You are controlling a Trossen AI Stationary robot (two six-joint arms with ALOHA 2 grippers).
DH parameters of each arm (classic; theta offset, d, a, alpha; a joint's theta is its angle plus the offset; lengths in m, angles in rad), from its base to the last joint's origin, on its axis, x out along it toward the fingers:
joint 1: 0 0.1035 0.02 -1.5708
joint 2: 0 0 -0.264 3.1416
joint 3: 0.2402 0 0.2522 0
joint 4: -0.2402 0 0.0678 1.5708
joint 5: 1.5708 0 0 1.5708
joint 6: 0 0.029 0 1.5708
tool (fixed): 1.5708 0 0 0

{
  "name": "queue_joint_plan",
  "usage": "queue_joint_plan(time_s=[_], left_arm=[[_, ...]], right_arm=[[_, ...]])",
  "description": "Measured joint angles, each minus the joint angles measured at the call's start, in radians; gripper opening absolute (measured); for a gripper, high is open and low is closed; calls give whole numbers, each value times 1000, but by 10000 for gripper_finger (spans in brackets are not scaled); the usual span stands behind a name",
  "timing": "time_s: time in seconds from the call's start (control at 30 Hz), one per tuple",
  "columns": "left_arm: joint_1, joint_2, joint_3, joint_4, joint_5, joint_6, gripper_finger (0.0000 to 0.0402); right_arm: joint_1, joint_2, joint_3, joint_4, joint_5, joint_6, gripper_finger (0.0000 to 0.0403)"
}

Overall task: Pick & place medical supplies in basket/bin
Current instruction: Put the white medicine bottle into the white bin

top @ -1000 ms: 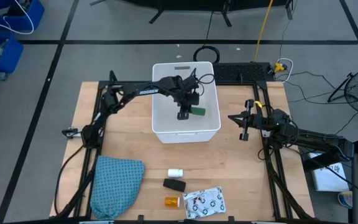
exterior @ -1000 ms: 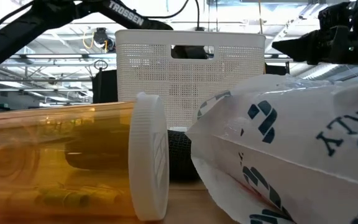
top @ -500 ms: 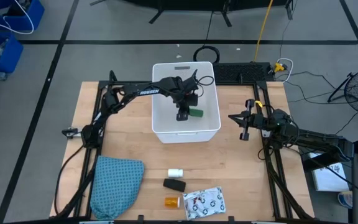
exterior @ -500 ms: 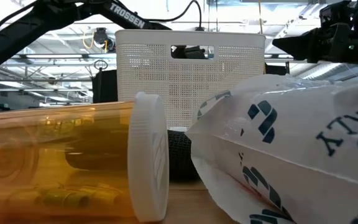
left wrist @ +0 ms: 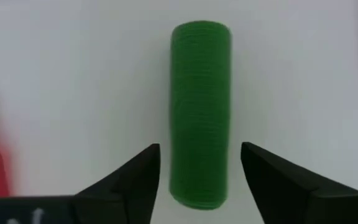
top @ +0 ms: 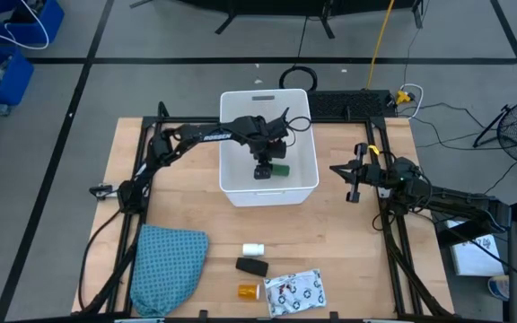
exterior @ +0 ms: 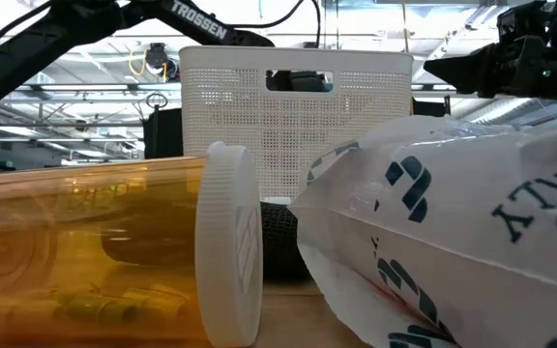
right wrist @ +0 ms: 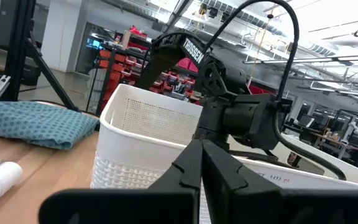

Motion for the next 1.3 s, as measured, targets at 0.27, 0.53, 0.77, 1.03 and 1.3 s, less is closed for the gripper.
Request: queue_joint_plan(time_s=[0.27, 0.53, 0.77, 1.03, 1.3], left_arm=[[-3, -22, 50, -34, -103, 29, 284], [-22, -232, 193, -256, -179, 54, 306], [-29, -578, 33, -348, -1, 37, 190], [-50, -1025, -539, -28, 81, 44, 14], [-56, -1412, -1224, 649, 110, -144, 6]], right_arm=[[0, 0, 0, 0, 0, 0, 0], [0, 0, 0, 8, 0, 11, 0], [0, 0, -1, 11, -4, 8, 0], [1, 0, -1, 7, -7, 41, 0], [2, 0, -1, 5, -6, 52, 0]])
